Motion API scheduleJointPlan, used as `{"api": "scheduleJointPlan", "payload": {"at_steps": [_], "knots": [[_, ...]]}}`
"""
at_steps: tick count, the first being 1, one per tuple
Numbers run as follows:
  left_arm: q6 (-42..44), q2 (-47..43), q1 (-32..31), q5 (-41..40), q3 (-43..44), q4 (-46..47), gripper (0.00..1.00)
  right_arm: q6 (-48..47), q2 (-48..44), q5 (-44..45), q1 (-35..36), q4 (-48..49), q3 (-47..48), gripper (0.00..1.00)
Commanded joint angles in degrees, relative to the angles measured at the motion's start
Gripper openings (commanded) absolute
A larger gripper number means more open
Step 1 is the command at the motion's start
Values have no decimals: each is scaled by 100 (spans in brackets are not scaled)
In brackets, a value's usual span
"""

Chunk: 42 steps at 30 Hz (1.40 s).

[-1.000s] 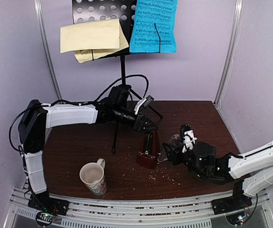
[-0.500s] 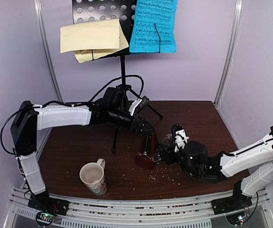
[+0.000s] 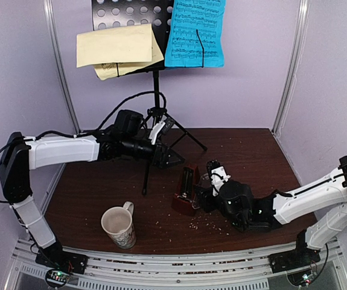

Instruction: Pack up the instrument practice props

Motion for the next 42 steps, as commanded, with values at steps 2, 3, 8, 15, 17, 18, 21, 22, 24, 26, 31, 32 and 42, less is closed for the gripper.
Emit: {"api": "scheduleJointPlan", "payload": {"at_steps": [2, 3, 8, 15, 17, 18, 21, 22, 24, 26, 31, 32, 42], "knots": [[212, -298, 31, -26, -362, 302, 85, 235, 181, 499, 19, -436, 276, 53], [223, -332, 31, 8, -420, 325, 85, 264, 216, 523, 15, -479, 312, 53], [323, -402, 31, 400, -586, 438, 85, 410, 291, 587, -127, -640, 432, 53], [363, -344, 21, 797, -726, 430, 85, 419, 227, 580, -361, -687, 399, 53], [269, -341, -9, 719, -820, 508, 85, 420, 213, 558, -425, -645, 372, 53], [226, -331, -31, 698, -857, 542, 85, 413, 206, 553, -460, -616, 355, 53], [39, -328, -144, 512, -968, 662, 85, 396, 208, 501, -555, -555, 347, 54], [-88, -335, -171, 414, -1049, 777, 85, 386, 204, 481, -589, -527, 343, 53], [-390, -340, -207, 220, -1280, 1054, 85, 359, 172, 409, -630, -470, 320, 54], [-668, -336, -299, -115, -1539, 1312, 85, 352, 102, 346, -658, -441, 274, 54], [-1264, -266, -599, -706, -2025, 1933, 85, 409, -198, 323, -686, -512, 98, 54], [-1322, -269, -630, -827, -2078, 1981, 84, 417, -274, 323, -695, -517, 53, 54], [-1421, 66, -715, -1071, -2092, 2193, 85, 524, -756, 334, -722, -463, -214, 54]]}}
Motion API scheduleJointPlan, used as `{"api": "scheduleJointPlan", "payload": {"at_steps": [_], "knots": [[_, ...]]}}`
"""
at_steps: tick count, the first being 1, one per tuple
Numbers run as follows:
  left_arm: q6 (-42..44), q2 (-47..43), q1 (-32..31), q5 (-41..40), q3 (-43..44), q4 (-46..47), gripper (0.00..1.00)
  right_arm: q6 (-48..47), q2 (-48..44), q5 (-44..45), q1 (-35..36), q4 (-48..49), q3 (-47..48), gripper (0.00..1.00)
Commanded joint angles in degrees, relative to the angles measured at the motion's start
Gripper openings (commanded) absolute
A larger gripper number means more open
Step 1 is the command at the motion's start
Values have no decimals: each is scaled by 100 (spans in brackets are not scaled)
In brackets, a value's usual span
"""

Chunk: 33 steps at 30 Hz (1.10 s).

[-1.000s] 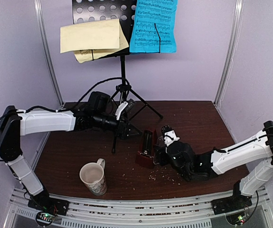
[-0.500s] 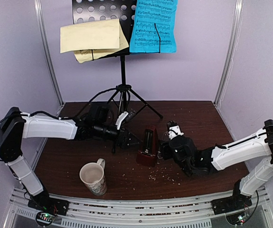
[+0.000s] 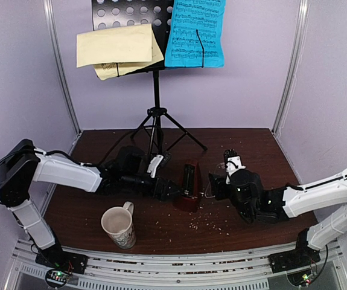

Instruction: Pack up the instrument practice props

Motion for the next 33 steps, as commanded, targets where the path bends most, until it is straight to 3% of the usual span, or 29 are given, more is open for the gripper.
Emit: {"api": "scheduleJointPlan", "payload": {"at_steps": [1, 17, 27, 33], "knots": [[-82, 245, -38, -229, 87, 344, 84, 114, -179, 49, -31, 95, -109, 54], [1, 903, -294, -92, 472, 464, 85, 116, -577, 107, -40, 113, -299, 54], [-517, 1258, -712, 346, 629, 1216, 84, 134, -910, 173, -38, 42, -464, 54], [-288, 900, -707, 419, 633, 1136, 84, 176, -1197, 137, -36, -240, -548, 54]]}}
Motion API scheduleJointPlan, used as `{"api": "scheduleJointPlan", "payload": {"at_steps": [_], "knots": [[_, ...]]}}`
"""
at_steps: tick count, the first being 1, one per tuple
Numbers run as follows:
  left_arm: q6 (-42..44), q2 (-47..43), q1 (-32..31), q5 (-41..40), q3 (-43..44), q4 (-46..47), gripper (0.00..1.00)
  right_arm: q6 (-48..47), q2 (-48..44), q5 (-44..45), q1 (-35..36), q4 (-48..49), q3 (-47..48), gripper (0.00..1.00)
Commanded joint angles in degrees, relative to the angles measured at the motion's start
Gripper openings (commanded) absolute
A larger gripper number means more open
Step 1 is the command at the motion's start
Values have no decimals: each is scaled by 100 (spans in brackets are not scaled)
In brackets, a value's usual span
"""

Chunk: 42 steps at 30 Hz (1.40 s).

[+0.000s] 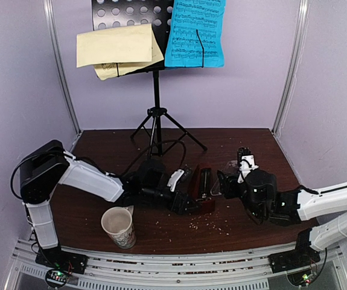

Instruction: Pack up the instrument practice props

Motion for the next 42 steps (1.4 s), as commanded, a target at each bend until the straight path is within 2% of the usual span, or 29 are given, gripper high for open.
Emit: {"api": "scheduleJointPlan", "payload": {"at_steps": [1, 6, 12, 16, 19, 21, 29, 42], "knots": [[275, -444, 72, 144, 163, 122, 85, 101, -292, 100, -21, -285, -98, 54], [623, -1287, 743, 429, 205, -743, 85, 179, -640, -238, 27, -209, -379, 55], [1322, -1962, 1782, 422, 1016, -2395, 86, 199, -426, 325, 547, 74, -267, 54], [1584, -2237, 2388, 149, 1096, -2559, 86, 116, 96, 645, 905, 557, -42, 53], [1538, -2430, 2762, 57, 750, -2229, 86, 116, 485, 783, 1088, 931, 60, 53], [1571, -2546, 2876, 19, 545, -2025, 87, 117, 695, 933, 1188, 1020, 195, 53], [1826, -2610, 2908, -201, 405, -2151, 87, -17, 1378, 1761, 1455, 1540, 377, 52], [1851, -2646, 2909, -209, 390, -2149, 87, -332, 1916, 1905, 1474, 2286, 338, 53]]}}
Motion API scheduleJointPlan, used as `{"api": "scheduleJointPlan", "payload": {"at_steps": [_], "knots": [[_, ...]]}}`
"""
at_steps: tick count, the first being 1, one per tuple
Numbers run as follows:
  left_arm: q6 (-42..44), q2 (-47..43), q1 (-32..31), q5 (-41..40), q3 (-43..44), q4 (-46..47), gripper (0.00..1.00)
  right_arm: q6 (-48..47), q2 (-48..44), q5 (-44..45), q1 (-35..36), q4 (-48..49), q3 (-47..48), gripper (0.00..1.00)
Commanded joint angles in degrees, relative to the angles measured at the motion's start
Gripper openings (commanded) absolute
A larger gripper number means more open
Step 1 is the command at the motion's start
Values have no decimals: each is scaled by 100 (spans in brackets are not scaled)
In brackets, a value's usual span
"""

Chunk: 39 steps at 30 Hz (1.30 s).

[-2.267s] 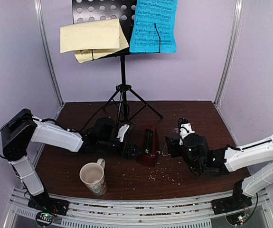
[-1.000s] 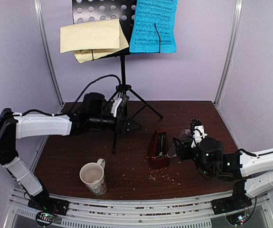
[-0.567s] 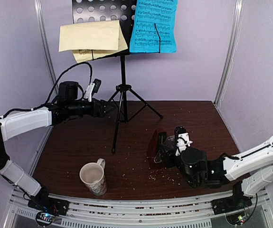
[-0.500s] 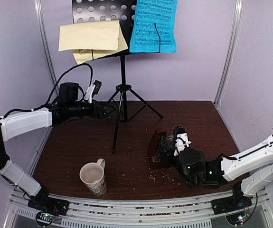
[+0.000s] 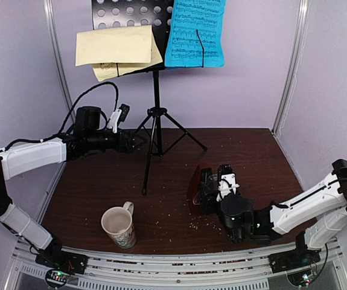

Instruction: Pack up the instrument practice props

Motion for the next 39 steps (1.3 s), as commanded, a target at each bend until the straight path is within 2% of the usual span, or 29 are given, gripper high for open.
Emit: {"api": "scheduleJointPlan", "payload": {"at_steps": [1, 39], "knots": [[90, -151, 0, -41, -50, 120, 87, -205, 140, 224, 30, 474, 33, 53], [151, -187, 2, -58, -81, 112, 87, -572, 838, 500, -81, 922, -50, 53]]}}
